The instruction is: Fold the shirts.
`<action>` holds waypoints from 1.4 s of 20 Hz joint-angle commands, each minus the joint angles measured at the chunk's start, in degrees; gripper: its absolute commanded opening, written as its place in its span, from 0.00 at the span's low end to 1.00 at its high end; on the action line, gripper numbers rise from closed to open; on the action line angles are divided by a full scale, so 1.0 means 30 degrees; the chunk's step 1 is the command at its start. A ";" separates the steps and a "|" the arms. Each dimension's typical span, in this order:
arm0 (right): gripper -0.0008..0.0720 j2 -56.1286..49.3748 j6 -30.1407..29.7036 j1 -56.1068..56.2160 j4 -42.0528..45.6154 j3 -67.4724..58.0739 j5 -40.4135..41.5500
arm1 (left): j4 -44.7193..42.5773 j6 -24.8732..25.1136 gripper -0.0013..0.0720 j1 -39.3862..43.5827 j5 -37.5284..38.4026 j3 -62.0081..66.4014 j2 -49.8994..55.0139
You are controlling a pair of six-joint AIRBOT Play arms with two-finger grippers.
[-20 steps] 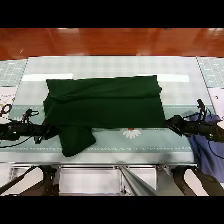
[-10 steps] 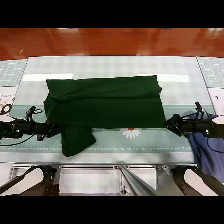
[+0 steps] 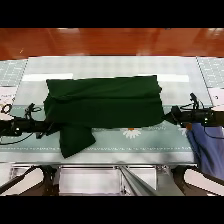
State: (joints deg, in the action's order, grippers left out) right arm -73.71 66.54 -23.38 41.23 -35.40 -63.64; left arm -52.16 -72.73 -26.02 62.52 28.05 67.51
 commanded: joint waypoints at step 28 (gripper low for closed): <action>0.09 -1.0652 0.2936 0.3621 0.0474 -1.6429 0.1486 | 0.1836 -0.3308 0.04 0.4189 -0.0350 2.1442 1.3690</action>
State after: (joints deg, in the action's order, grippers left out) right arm -104.42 75.31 -12.56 43.51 -84.03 -60.10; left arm -46.70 -84.38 -14.28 62.72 90.70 106.69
